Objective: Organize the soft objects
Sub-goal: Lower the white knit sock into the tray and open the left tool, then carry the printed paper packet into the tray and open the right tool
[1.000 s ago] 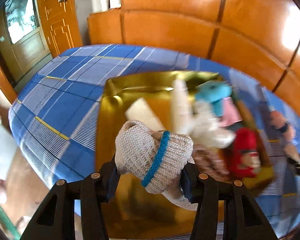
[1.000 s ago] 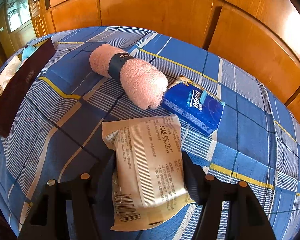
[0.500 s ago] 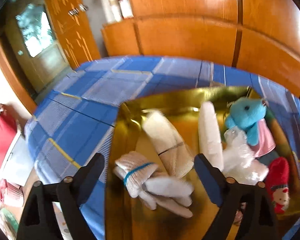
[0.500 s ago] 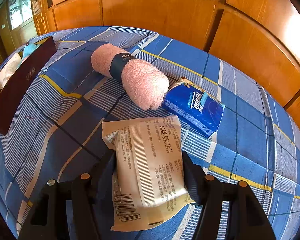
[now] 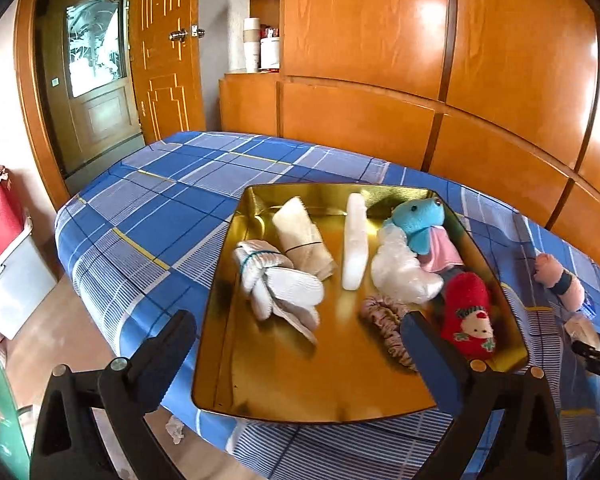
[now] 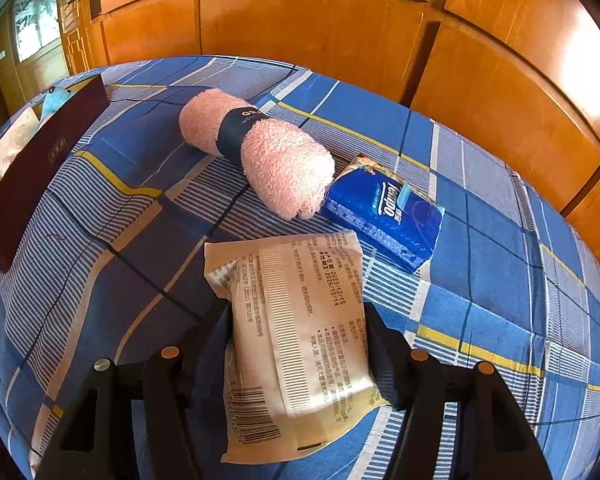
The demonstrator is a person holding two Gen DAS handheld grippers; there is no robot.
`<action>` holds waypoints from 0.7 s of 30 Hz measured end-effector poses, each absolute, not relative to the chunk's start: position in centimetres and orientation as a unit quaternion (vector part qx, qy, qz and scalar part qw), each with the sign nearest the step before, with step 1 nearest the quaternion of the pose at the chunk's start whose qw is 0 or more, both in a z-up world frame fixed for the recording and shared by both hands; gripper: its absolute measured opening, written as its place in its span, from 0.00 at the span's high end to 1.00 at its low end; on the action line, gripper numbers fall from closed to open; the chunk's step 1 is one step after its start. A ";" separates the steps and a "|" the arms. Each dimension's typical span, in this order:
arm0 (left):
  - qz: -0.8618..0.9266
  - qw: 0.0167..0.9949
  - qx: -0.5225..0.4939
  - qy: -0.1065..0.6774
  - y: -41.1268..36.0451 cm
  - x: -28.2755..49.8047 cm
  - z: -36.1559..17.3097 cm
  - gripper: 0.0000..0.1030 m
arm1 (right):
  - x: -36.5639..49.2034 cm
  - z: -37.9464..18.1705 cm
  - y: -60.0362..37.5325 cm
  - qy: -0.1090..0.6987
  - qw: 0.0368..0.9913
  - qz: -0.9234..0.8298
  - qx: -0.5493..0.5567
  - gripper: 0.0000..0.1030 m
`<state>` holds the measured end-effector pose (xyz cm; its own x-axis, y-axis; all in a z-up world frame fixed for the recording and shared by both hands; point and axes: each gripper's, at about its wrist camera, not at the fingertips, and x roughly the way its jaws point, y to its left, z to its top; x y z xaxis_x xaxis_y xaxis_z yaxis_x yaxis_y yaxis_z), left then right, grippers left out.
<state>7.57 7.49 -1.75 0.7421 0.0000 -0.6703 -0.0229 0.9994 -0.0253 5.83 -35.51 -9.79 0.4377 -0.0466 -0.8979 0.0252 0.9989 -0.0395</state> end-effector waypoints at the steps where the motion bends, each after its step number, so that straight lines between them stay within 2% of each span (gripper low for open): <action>1: 0.005 0.933 -0.016 0.359 7.3 7.4 -1.7 0.00 | 5.8 -9.8 -35.4 0.530 0.848 -0.024 -0.015 0.38; 11: -0.012 0.933 -0.005 0.358 5.9 5.2 -1.3 0.00 | 6.3 -9.4 -34.8 0.550 0.833 -0.054 -0.016 0.40; 21: -0.024 0.929 -0.012 0.369 6.0 3.9 -2.0 0.00 | 5.7 -7.6 -35.7 0.548 0.832 -0.077 0.037 0.41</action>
<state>3.89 5.95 -2.04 0.7264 -0.0523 -0.6852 0.0351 0.9986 -0.0390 5.69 -35.66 -7.60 0.3868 -0.0871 -0.9180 0.1691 0.9853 -0.0223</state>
